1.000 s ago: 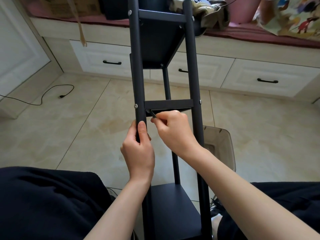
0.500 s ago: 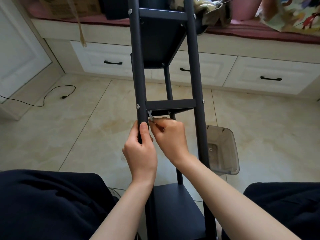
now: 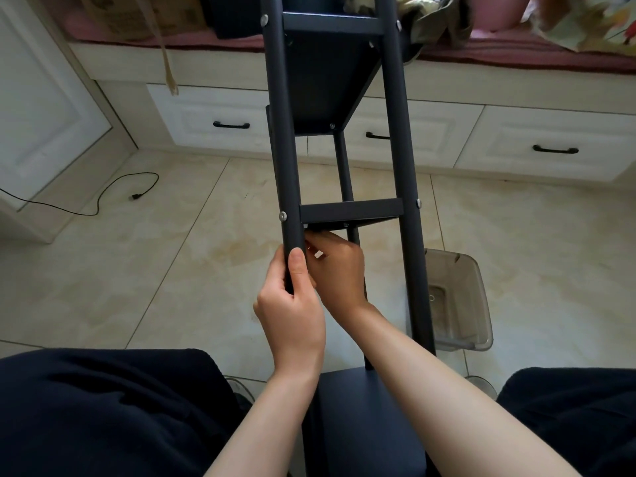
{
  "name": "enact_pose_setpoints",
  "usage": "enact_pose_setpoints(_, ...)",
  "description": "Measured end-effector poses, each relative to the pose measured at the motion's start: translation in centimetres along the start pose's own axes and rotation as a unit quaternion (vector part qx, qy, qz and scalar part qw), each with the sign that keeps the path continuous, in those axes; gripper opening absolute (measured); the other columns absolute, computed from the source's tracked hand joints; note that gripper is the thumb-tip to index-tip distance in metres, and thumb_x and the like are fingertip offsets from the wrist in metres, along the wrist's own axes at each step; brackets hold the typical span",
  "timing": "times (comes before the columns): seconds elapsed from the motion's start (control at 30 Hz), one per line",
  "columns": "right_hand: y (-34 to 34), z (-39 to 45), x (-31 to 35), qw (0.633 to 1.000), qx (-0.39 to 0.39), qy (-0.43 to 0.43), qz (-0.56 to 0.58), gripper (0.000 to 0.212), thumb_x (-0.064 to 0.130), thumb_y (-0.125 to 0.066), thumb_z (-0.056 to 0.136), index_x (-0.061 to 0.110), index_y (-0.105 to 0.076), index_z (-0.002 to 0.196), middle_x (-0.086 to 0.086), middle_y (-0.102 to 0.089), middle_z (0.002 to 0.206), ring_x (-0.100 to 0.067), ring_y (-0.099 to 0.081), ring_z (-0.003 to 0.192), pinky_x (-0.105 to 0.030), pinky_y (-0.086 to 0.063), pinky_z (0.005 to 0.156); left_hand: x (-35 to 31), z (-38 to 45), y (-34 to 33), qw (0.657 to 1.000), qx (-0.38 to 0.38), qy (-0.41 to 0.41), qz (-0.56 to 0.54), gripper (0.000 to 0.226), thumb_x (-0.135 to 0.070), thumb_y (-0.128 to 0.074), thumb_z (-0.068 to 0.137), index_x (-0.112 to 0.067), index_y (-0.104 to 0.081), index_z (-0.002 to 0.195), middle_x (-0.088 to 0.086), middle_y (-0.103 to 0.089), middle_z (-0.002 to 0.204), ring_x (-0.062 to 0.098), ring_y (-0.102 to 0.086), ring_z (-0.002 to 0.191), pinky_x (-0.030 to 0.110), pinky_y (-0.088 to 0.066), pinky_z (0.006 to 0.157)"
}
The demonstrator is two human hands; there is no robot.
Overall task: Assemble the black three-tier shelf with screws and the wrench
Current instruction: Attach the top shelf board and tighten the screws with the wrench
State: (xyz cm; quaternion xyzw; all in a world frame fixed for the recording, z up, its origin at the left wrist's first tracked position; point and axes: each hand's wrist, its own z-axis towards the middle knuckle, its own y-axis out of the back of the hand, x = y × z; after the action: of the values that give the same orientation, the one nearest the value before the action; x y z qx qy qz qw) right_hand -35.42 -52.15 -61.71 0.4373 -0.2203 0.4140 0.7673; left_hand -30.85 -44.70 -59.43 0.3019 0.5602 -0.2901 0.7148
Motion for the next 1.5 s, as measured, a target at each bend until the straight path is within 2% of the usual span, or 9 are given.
enact_pose_setpoints(0.27, 0.6, 0.0, -0.1, 0.999, 0.007, 0.021, -0.045, 0.022, 0.016, -0.07, 0.088, 0.009, -0.068, 0.068, -0.004, -0.062, 0.059, -0.024, -0.053, 0.051, -0.032, -0.04, 0.044, -0.1, 0.1, -0.1, 1.0, 0.006, 0.0, -0.002, 0.032, -0.032, -0.045, 0.107, -0.023, -0.056, 0.079, -0.007, -0.047, 0.055, 0.015, -0.044, 0.051, 0.029, -0.039, 0.051)
enact_pose_setpoints(0.4, 3.0, -0.3, -0.3, 0.993, 0.075, 0.031, -0.088, 0.021, 0.019, -0.062, 0.093, 0.013, -0.071, 0.075, 0.006, -0.053, 0.06, -0.015, -0.045, 0.053, -0.025, -0.032, 0.05, -0.2, 0.1, 0.0, 1.0, 0.002, -0.007, 0.004, 0.032, -0.03, -0.045, 0.107, -0.024, -0.055, 0.077, -0.009, -0.047, 0.054, 0.011, -0.042, 0.05, 0.021, -0.037, 0.051)
enact_pose_setpoints(0.6, 7.6, -0.3, 1.1, 0.968, 0.227, 0.02, -0.108, 0.023, 0.022, -0.055, 0.098, 0.012, -0.076, 0.097, -0.002, -0.073, 0.085, -0.02, -0.064, 0.074, -0.029, -0.051, 0.066, -0.4, -0.1, 0.1, 1.0, -0.002, -0.006, 0.006, 0.032, -0.029, -0.046, 0.107, -0.023, -0.058, 0.078, -0.012, -0.048, 0.054, 0.01, -0.042, 0.051, 0.017, -0.034, 0.052)
enact_pose_setpoints(0.73, 11.1, 0.4, 3.1, 0.953, 0.281, 0.043, -0.108, 0.022, 0.023, -0.059, 0.095, 0.015, -0.073, 0.08, 0.008, -0.062, 0.064, -0.013, -0.056, 0.058, -0.025, -0.043, 0.057, -0.3, -0.2, 0.3, 1.0, -0.004, -0.006, -0.002, 0.029, -0.031, -0.048, 0.106, -0.014, -0.068, 0.094, -0.013, -0.053, 0.057, 0.01, -0.048, 0.054, 0.018, -0.039, 0.056)
enact_pose_setpoints(0.9, 15.6, 3.2, 3.2, 0.958, 0.278, -0.066, -0.018, 0.018, 0.02, -0.066, 0.09, 0.016, -0.075, 0.075, -0.004, -0.065, 0.061, -0.024, -0.064, 0.058, -0.044, -0.058, 0.062, -0.4, -0.2, 0.4, 1.0, 0.001, -0.005, -0.011, 0.027, -0.034, -0.049, 0.105, -0.018, -0.07, 0.1, -0.004, -0.053, 0.06, 0.006, -0.048, 0.055, 0.016, -0.04, 0.054)
enact_pose_setpoints(1.03, 17.4, 5.0, 2.3, 0.96, 0.255, -0.112, -0.014, 0.022, 0.012, -0.062, 0.09, 0.013, -0.074, 0.073, 0.0, -0.062, 0.057, -0.008, -0.059, 0.05, -0.029, -0.054, 0.053, -0.5, 0.0, 0.3, 1.0, 0.002, -0.008, -0.002, 0.027, -0.034, -0.049, 0.105, -0.021, -0.067, 0.089, 0.017, -0.055, 0.066, 0.032, -0.052, 0.061, 0.039, -0.044, 0.057)
enact_pose_setpoints(1.2, 17.6, 7.4, 1.1, 0.963, 0.209, -0.169, -0.002, 0.024, 0.013, -0.055, 0.092, 0.013, -0.074, 0.076, -0.002, -0.064, 0.07, -0.013, -0.057, 0.067, -0.024, -0.051, 0.055, -0.5, 0.1, 0.2, 1.0, 0.002, -0.005, 0.002, 0.029, -0.034, -0.05, 0.104, -0.019, -0.063, 0.083, 0.011, -0.05, 0.061, 0.037, -0.05, 0.061, 0.044, -0.044, 0.056)
enact_pose_setpoints(1.37, 16.3, 9.5, 0.6, 0.939, 0.18, -0.271, 0.109, 0.023, 0.014, -0.057, 0.094, 0.013, -0.071, 0.076, -0.006, -0.066, 0.099, -0.022, -0.058, 0.095, -0.032, -0.054, 0.084, -0.4, 0.2, 0.3, 1.0, 0.014, 0.005, -0.011, 0.028, -0.04, -0.054, 0.101, -0.021, -0.064, 0.083, 0.001, -0.049, 0.061, 0.038, -0.05, 0.062, 0.042, -0.045, 0.056)
enact_pose_setpoints(1.5, 15.3, 11.4, 1.4, 0.905, 0.181, -0.313, 0.224, 0.02, 0.013, -0.057, 0.096, 0.011, -0.071, 0.083, -0.008, -0.064, 0.11, -0.029, -0.06, 0.108, -0.041, -0.05, 0.098, -0.1, 0.0, 0.6, 0.999, 0.021, 0.012, -0.025, 0.024, -0.043, -0.06, 0.097, -0.022, -0.067, 0.087, 0.015, -0.047, 0.061, 0.045, -0.047, 0.061, 0.051, -0.043, 0.054)
